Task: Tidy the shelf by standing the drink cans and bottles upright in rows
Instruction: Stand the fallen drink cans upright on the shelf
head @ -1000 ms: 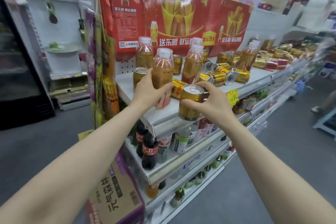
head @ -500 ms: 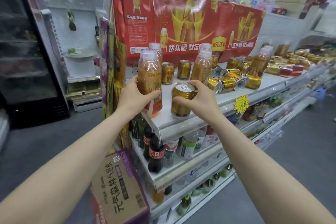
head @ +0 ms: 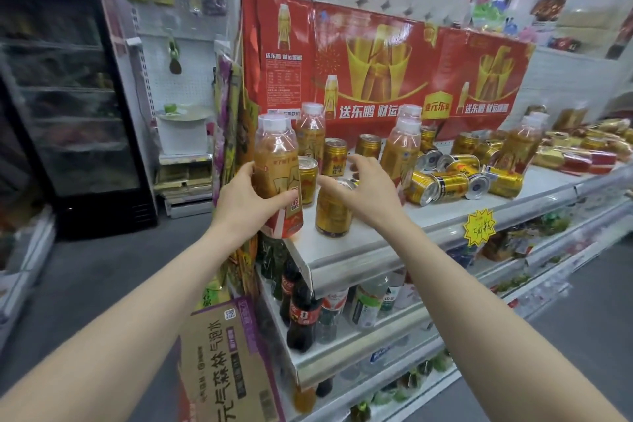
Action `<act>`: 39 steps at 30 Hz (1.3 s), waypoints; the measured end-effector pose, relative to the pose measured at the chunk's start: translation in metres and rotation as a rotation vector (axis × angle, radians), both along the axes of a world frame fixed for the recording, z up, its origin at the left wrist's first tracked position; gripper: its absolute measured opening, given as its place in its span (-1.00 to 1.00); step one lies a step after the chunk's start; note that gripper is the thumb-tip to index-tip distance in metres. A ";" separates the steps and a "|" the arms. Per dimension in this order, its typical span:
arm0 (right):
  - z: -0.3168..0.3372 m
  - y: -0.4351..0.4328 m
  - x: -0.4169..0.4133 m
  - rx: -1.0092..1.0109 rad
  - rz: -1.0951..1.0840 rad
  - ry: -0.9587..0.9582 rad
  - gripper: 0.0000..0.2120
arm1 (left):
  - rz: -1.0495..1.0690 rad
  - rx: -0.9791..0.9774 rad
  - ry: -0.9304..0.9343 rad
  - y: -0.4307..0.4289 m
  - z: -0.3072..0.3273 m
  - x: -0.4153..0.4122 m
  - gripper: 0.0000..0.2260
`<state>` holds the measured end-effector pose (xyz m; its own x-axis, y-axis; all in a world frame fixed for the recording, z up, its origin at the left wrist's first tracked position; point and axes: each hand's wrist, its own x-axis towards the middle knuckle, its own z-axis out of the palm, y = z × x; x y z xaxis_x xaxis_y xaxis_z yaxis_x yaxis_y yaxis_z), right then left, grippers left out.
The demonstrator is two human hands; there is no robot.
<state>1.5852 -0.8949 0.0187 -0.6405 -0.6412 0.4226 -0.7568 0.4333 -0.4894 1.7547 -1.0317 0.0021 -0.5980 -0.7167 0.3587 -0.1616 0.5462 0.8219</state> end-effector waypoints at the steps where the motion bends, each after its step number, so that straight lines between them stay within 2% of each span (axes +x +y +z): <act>1: 0.010 -0.004 -0.006 -0.037 -0.004 0.013 -0.20 | 0.003 0.004 0.006 -0.001 0.002 0.000 -0.31; 4: 0.035 -0.028 -0.024 -0.055 0.003 0.017 -0.27 | -0.006 0.024 0.025 -0.006 0.008 -0.002 -0.35; 10: 0.048 -0.099 -0.056 0.048 0.051 -0.226 -0.13 | 0.014 0.035 0.011 -0.018 0.013 -0.011 -0.33; 15: 0.038 -0.129 -0.066 0.048 0.040 -0.370 -0.24 | 0.053 0.048 -0.023 -0.027 0.009 -0.014 -0.33; 21: 0.035 -0.132 -0.072 -0.047 0.016 -0.367 -0.34 | 0.056 0.063 -0.034 -0.027 0.006 -0.015 -0.35; 33: 0.107 -0.029 -0.028 -0.506 0.055 -0.145 -0.45 | -0.029 0.039 -0.017 -0.004 0.017 0.002 -0.28; 39: 0.112 0.056 0.007 -0.628 -0.039 -0.168 -0.41 | -0.154 0.010 0.027 0.027 0.032 0.023 -0.47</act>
